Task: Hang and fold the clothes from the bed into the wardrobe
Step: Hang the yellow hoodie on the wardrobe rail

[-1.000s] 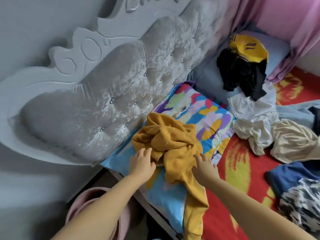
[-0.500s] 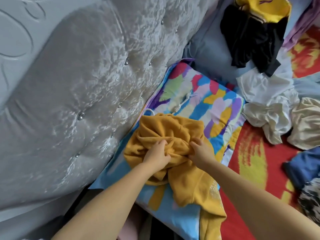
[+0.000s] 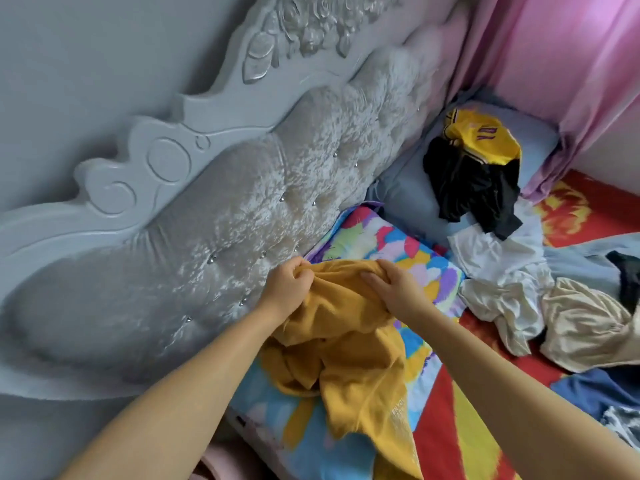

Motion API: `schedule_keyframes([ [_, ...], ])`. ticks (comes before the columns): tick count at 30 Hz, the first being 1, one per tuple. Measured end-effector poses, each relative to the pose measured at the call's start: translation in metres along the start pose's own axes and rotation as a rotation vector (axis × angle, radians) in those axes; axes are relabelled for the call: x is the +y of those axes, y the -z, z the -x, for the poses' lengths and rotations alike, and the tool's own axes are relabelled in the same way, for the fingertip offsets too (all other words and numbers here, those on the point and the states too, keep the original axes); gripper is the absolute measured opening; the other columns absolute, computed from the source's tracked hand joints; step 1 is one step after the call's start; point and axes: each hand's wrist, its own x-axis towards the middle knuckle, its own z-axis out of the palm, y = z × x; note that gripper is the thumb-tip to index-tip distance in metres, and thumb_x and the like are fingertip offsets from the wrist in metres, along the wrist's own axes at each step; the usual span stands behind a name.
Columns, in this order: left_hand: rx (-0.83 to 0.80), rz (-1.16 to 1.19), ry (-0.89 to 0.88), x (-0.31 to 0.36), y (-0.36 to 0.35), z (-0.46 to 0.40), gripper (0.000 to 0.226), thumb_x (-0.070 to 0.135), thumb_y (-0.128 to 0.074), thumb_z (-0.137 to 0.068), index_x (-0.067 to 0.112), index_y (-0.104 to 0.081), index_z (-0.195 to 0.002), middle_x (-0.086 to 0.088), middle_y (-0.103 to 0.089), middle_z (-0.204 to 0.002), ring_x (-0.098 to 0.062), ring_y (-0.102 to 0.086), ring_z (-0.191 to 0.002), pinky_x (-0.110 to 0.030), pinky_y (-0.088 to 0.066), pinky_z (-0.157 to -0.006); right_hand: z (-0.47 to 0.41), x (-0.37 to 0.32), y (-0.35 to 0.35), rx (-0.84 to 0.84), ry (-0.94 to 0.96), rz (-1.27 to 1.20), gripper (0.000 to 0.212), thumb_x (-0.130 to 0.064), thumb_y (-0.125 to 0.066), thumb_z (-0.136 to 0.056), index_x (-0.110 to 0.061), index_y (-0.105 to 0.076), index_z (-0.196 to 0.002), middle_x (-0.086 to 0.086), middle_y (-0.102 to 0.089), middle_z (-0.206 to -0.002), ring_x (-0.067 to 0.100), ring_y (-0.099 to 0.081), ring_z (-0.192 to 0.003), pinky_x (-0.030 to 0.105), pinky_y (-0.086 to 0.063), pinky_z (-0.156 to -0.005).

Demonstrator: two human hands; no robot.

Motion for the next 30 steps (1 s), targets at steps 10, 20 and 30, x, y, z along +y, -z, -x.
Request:
schedule_keyframes([
  [10,0.299,-0.224,-0.401,0.15,0.061,0.21,0.018,0.034,-0.04,-0.08,0.028,-0.058,-0.079,0.01,-0.054,-0.065,-0.015,-0.053,-0.067,-0.028,-0.038,-0.061,0.144,-0.131,0.142,-0.076,0.408,-0.054,0.03,-0.039,-0.061,-0.091,-0.011,-0.068,-0.099,0.011,-0.07,-0.099,0.027,-0.066,-0.096,0.041,-0.052,-0.089],
  [20,0.584,-0.798,-0.475,0.233,0.129,0.356,0.027,0.047,-0.044,-0.096,0.031,-0.059,-0.112,0.004,-0.068,-0.097,-0.022,-0.061,-0.088,-0.031,-0.043,-0.067,0.285,-0.222,0.191,-0.032,0.705,-0.119,0.016,-0.034,-0.064,-0.089,-0.021,-0.066,-0.08,-0.004,-0.065,-0.08,0.012,-0.06,-0.077,0.025,-0.049,-0.07],
  [30,0.537,0.499,-0.534,0.267,0.113,0.54,0.022,0.01,-0.045,-0.094,0.01,-0.067,-0.09,-0.006,-0.07,-0.084,-0.019,-0.068,-0.078,-0.032,-0.055,-0.07,0.49,-0.228,0.153,-0.387,1.072,-0.148,0.025,-0.017,-0.062,-0.084,-0.024,-0.067,-0.107,-0.007,-0.073,-0.094,0.01,-0.07,-0.092,0.028,-0.053,-0.09],
])
